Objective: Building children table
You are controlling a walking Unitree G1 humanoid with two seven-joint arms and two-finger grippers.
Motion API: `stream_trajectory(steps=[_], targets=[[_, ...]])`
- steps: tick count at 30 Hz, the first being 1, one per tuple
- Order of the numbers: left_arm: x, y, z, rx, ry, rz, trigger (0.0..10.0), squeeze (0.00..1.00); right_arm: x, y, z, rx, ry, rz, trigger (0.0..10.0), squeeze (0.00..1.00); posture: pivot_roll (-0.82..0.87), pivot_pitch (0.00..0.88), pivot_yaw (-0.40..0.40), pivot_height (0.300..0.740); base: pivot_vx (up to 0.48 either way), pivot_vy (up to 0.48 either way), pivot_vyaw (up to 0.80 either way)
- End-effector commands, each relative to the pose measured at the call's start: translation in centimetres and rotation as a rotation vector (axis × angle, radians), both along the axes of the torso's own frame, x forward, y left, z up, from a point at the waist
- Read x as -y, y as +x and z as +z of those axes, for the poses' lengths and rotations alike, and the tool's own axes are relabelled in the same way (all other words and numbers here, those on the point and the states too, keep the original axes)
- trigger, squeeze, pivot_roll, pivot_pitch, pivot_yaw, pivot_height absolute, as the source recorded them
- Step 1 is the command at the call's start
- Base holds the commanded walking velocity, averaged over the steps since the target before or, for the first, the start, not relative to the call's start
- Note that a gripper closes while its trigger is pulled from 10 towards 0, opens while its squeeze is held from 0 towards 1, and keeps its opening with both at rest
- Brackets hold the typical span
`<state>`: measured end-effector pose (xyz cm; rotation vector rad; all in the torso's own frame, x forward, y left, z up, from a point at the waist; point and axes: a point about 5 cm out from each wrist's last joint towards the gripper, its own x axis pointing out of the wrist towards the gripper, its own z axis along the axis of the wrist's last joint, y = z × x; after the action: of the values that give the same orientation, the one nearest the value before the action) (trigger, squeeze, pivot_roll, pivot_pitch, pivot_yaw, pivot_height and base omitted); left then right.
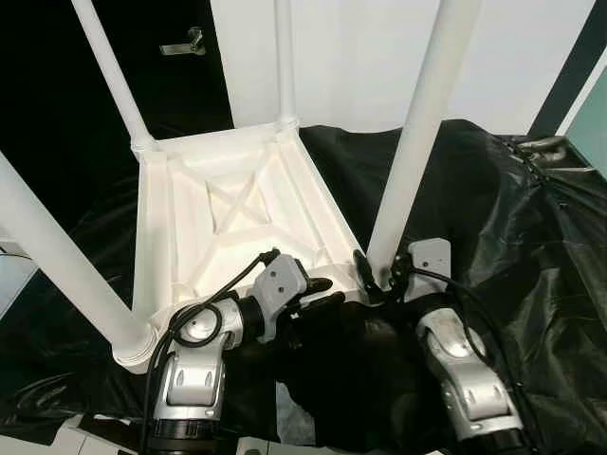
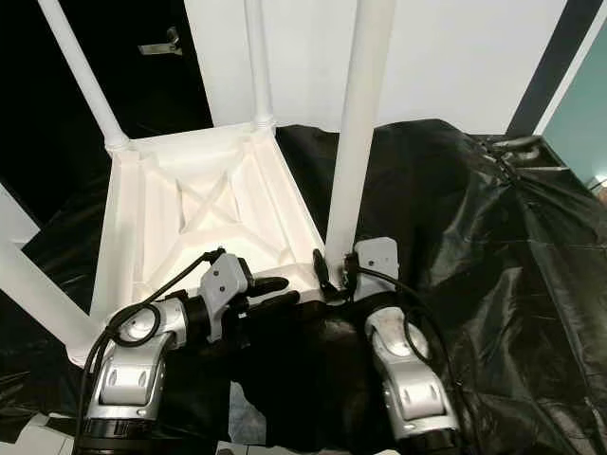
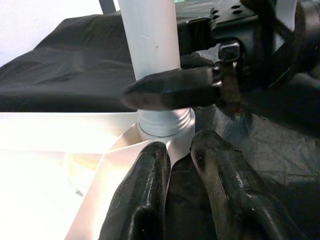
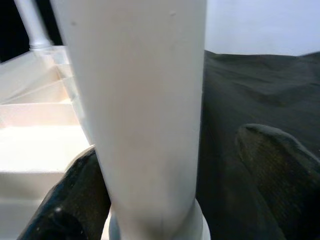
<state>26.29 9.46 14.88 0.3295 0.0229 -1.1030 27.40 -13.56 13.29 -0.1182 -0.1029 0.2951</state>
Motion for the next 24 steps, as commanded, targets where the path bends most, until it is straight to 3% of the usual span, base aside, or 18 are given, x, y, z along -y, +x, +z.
stream_trajectory(steps=[1,2,3,4,5,7,14,20,21,23,24], targets=[[-0.8,1.0,-0.1,0.052,-0.035,0.248,10.0,0.00,0.8,-0.2,0.4,0.024,-0.012,0.081,10.0,0.00,0.04,0.000,0.018,0.740,0.000,0.000,0.00],[-0.8,1.0,-0.1,0.052,-0.035,0.248,10.0,0.00,0.8,-0.2,0.4,0.024,-0.012,0.081,10.0,0.00,0.04,0.000,0.018,0.740,0.000,0.000,0.00],[-0.8,1.1,0.0,0.051,-0.033,0.244,10.0,0.00,1.0,-0.2,0.2,-0.003,-0.017,0.201,10.0,0.00,0.04,0.000,0.024,0.740,0.000,0.000,0.00],[-0.8,1.1,0.0,0.051,-0.033,0.244,10.0,0.00,1.0,-0.2,0.2,-0.003,-0.017,0.201,10.0,0.00,0.04,0.000,0.024,0.740,0.000,0.000,0.00],[-0.8,1.2,0.0,0.051,-0.032,0.242,10.0,0.00,0.9,-0.1,0.1,-0.008,-0.076,0.300,10.0,0.00,0.03,0.000,0.031,0.740,0.000,0.000,0.00],[-0.6,1.3,0.1,0.051,-0.031,0.235,10.0,0.00,0.9,0.7,0.1,-0.014,-0.132,0.358,10.0,0.00,0.03,0.000,0.036,0.740,0.000,0.000,0.00],[-0.5,1.3,0.2,0.053,-0.029,0.219,10.0,0.00,0.6,3.1,0.8,-0.035,-0.204,0.469,10.0,0.00,0.03,0.000,0.038,0.740,0.000,0.000,0.00],[-0.4,1.2,0.2,0.053,-0.030,0.217,10.0,0.00,0.8,3.4,0.7,-0.050,-0.224,0.519,10.0,0.00,0.03,0.000,0.031,0.740,0.000,0.000,0.00],[-0.3,1.0,0.1,0.050,-0.032,0.212,10.0,0.00,0.9,3.6,0.5,-0.068,-0.250,0.567,5.1,0.00,0.03,0.000,0.032,0.740,0.000,0.000,0.00],[-0.2,0.9,0.1,0.049,-0.032,0.211,10.0,0.00,1.0,3.6,0.4,-0.072,-0.260,0.583,5.1,0.00,0.03,0.000,0.032,0.740,0.000,0.000,0.00],[-0.2,0.9,0.0,0.048,-0.032,0.209,10.0,0.00,1.1,3.6,0.2,-0.077,-0.264,0.590,0.6,0.00,0.03,0.000,0.033,0.740,0.000,0.000,0.00]])
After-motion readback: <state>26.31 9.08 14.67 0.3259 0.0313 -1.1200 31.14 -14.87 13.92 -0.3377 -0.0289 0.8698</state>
